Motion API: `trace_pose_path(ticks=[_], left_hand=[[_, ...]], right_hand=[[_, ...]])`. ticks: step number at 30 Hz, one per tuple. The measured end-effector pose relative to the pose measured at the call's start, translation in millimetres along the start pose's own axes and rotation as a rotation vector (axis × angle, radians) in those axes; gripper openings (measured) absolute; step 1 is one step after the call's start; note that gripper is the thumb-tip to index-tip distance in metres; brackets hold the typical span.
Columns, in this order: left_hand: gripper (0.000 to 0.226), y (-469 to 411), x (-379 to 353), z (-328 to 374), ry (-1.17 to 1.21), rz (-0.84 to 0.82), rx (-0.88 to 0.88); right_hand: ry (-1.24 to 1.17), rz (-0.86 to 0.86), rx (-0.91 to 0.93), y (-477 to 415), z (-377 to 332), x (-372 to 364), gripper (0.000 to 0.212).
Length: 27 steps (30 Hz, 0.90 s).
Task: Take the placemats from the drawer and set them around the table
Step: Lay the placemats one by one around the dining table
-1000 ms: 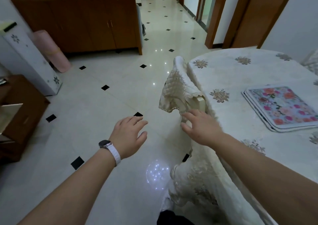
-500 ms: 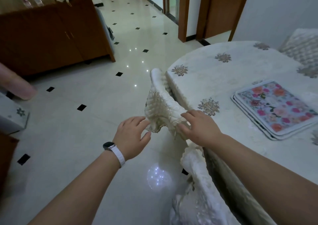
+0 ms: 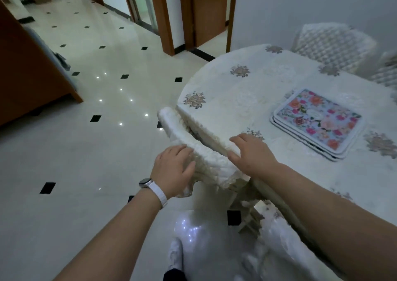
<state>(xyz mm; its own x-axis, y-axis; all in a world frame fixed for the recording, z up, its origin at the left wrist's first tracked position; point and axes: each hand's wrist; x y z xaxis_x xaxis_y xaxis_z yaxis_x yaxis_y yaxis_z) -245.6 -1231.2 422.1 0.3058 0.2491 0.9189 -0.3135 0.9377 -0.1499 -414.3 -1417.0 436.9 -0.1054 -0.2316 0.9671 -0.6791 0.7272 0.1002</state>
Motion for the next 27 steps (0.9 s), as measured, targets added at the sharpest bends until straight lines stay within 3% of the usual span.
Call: trace_pose_path(ticks=[11,20,27], left_hand=[[0.046,-104.8,36.4,-87.0,0.107,-0.021,-0.339],[0.055,-169.8,8.7,-41.4,0.149,-0.16,-0.588],[0.053,-222.3,-20.9,-1.1,0.117,-0.237,-0.689]], right_hand=[[-0.021,0.078,-0.377,-21.7,-50.7,9.1,0.051],[-0.046,0.164,-0.686,13.3,-1.4,28.9,0.052],[-0.11,0.153,-0.79,4.3,47.0,22.1,0.053]])
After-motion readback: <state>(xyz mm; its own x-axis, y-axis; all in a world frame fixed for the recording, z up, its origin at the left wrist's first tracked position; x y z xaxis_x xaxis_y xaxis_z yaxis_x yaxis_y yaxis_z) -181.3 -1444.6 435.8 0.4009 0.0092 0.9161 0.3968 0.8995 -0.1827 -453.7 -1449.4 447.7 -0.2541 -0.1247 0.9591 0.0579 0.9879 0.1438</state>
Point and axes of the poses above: each hand's wrist, its own y-axis away from the middle knuckle, its own x-axis out of the back of the hand, z = x × y, and after that the axes turned 11 degrees about -x, right-handed
